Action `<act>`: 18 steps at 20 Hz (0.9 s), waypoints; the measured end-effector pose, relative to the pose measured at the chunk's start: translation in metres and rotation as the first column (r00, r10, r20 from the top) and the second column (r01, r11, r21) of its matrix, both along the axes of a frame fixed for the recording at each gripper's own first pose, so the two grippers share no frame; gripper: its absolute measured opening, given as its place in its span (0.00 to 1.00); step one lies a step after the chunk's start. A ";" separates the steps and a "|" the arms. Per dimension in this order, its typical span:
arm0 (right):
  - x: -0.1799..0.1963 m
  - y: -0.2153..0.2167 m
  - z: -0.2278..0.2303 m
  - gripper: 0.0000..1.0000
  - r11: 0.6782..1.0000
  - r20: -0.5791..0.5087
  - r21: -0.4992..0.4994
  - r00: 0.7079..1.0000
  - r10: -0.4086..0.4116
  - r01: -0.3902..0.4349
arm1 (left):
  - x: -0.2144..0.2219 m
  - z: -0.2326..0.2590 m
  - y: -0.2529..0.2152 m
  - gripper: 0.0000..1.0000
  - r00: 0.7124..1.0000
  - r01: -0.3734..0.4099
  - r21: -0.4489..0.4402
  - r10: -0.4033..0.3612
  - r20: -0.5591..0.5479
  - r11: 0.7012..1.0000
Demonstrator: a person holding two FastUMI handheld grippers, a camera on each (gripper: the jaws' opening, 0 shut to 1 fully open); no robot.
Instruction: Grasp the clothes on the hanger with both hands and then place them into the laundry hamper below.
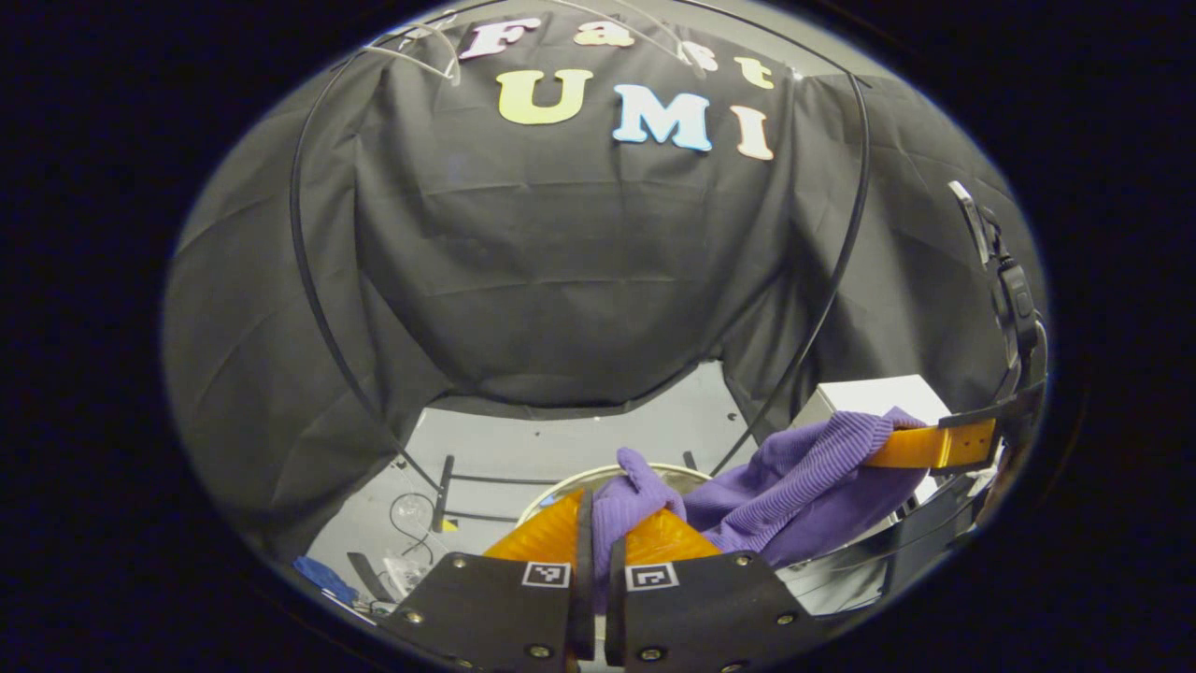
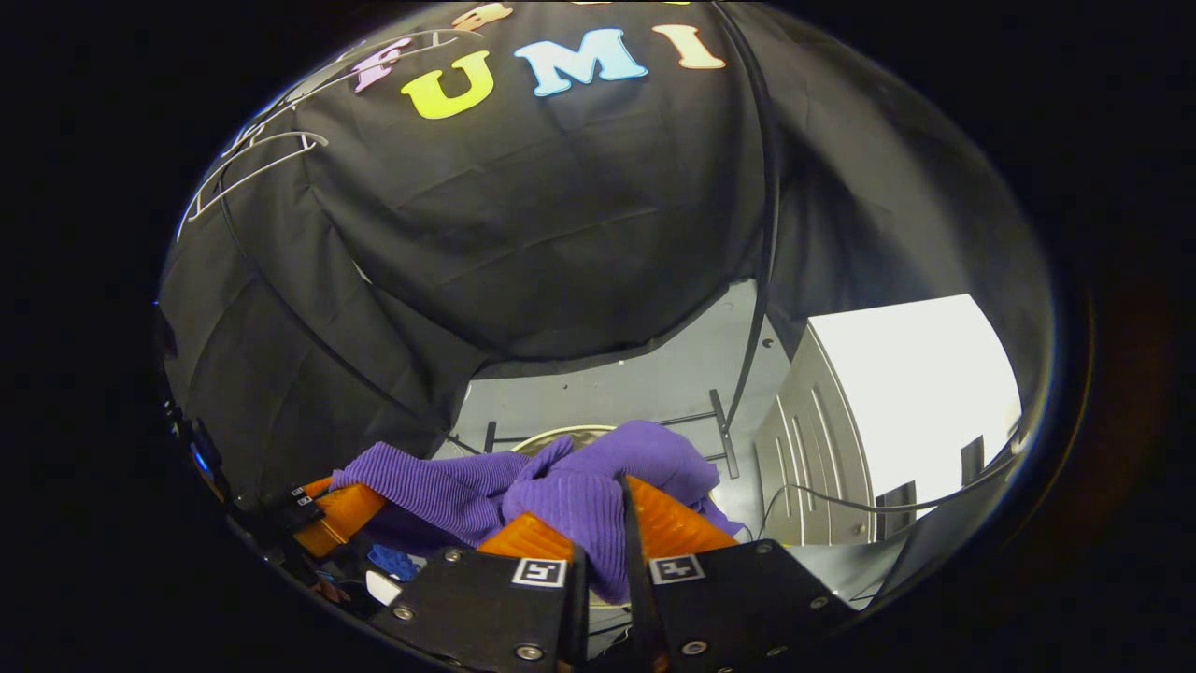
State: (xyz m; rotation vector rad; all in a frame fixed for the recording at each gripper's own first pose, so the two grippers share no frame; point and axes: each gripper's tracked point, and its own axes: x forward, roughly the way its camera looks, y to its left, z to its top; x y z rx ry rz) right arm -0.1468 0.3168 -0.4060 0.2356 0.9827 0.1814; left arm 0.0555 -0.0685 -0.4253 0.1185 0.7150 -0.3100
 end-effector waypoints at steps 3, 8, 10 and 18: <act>-0.019 0.005 0.011 0.48 0.999 0.000 0.034 1.000 -0.008 0.008 | -0.005 -0.001 0.012 0.09 1.000 -0.027 0.054 0.027 -0.010 0.998; -0.011 -0.010 0.043 0.92 1.000 0.062 -0.007 0.998 -0.022 0.022 | 0.002 0.042 0.008 0.43 0.997 0.024 0.088 -0.030 0.067 0.996; -0.004 -0.020 0.059 0.95 0.999 0.096 -0.023 0.994 -0.045 0.048 | 0.007 0.062 0.006 0.68 0.993 0.047 0.092 -0.056 0.101 0.995; 0.036 -0.078 0.175 0.95 0.983 0.367 -0.062 0.920 -0.139 0.174 | 0.027 0.194 0.014 1.00 0.951 0.024 0.055 -0.040 0.307 0.998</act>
